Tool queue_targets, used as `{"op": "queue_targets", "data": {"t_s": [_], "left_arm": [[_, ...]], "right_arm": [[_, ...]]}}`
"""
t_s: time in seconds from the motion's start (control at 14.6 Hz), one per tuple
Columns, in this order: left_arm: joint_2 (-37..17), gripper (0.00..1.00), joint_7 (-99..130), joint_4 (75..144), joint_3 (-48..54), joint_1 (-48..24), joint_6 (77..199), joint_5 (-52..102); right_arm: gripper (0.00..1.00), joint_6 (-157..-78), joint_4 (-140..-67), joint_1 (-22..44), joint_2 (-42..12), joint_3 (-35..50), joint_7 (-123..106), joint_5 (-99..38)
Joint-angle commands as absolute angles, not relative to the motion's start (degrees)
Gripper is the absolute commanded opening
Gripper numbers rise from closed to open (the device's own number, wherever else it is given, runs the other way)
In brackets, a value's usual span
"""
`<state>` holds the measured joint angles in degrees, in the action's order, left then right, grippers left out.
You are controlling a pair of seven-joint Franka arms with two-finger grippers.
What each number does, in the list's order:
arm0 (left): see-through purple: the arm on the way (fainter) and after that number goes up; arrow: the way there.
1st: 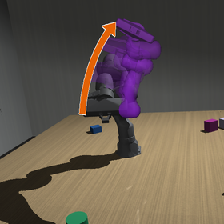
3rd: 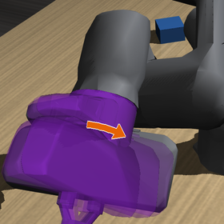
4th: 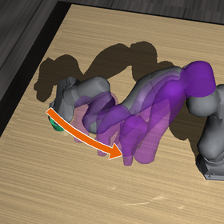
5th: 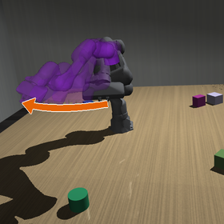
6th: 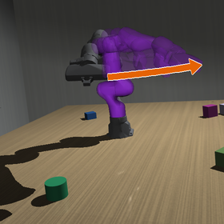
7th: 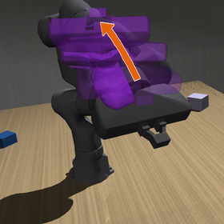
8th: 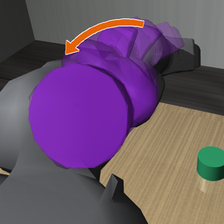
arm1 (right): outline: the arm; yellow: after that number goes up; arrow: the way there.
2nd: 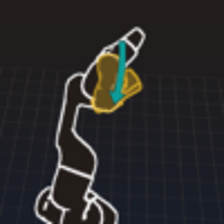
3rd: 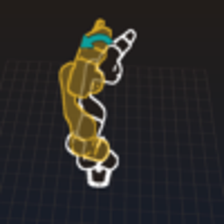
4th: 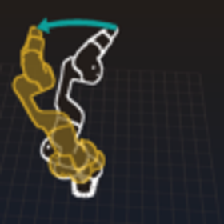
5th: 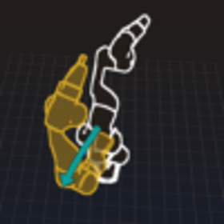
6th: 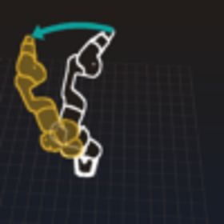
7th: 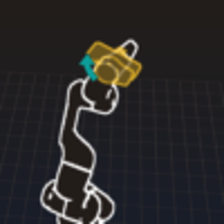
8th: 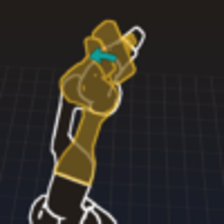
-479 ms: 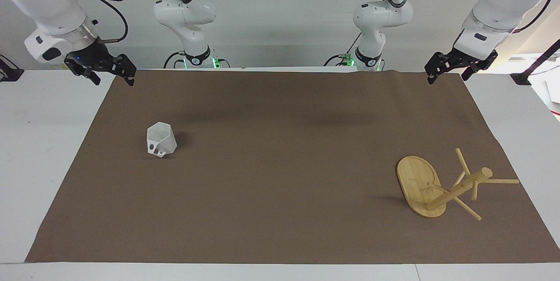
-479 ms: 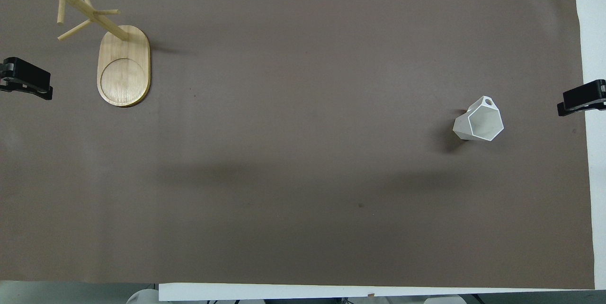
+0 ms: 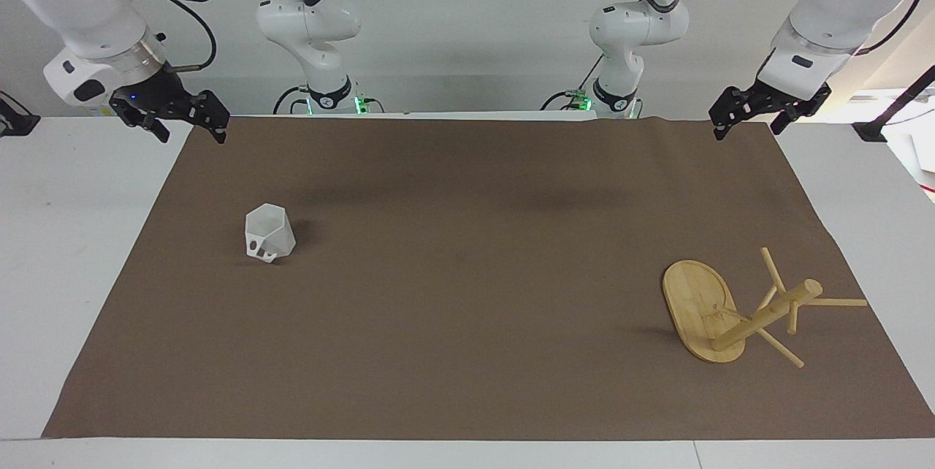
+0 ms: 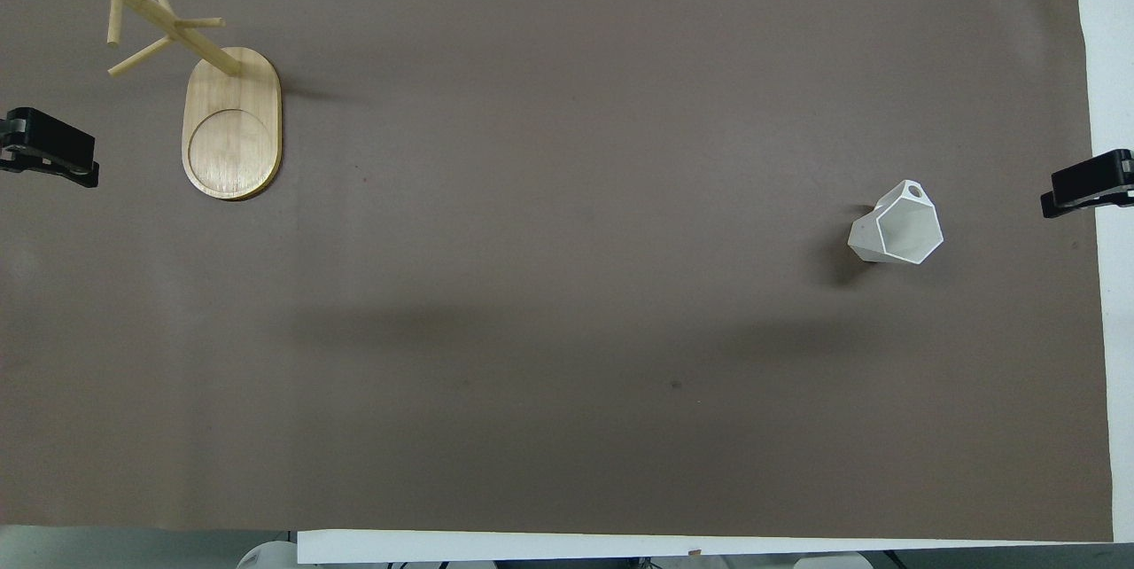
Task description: Hang cup on rack
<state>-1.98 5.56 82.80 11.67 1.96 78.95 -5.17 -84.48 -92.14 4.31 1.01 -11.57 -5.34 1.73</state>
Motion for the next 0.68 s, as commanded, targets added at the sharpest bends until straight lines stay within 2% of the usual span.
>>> {"op": "queue_targets", "data": {"t_s": [0.0, 0.21, 0.34, 0.62], "left_arm": [[-0.2, 1.00, 5.4, 84.7, 12.2, 2.8, 78.8, -5.9], [-0.2, 1.00, 5.4, 84.7, 12.2, 2.8, 78.8, -5.9], [-0.2, 1.00, 5.4, 84.7, 12.2, 2.8, 78.8, -5.9], [-0.2, 1.00, 5.4, 84.7, 12.3, 2.8, 78.8, -5.9]], "right_arm": [[0.99, -84.1, -93.8, 3.9, 2.3, -11.3, -6.2, 2.0], [0.99, -88.3, -94.1, 3.6, 2.0, -11.3, -23.0, 1.1], [0.99, -89.2, -93.9, 1.0, 0.5, -11.5, -36.3, 0.7], [0.99, -90.9, -90.4, -9.9, -8.9, -11.6, -70.1, -14.0]]}}
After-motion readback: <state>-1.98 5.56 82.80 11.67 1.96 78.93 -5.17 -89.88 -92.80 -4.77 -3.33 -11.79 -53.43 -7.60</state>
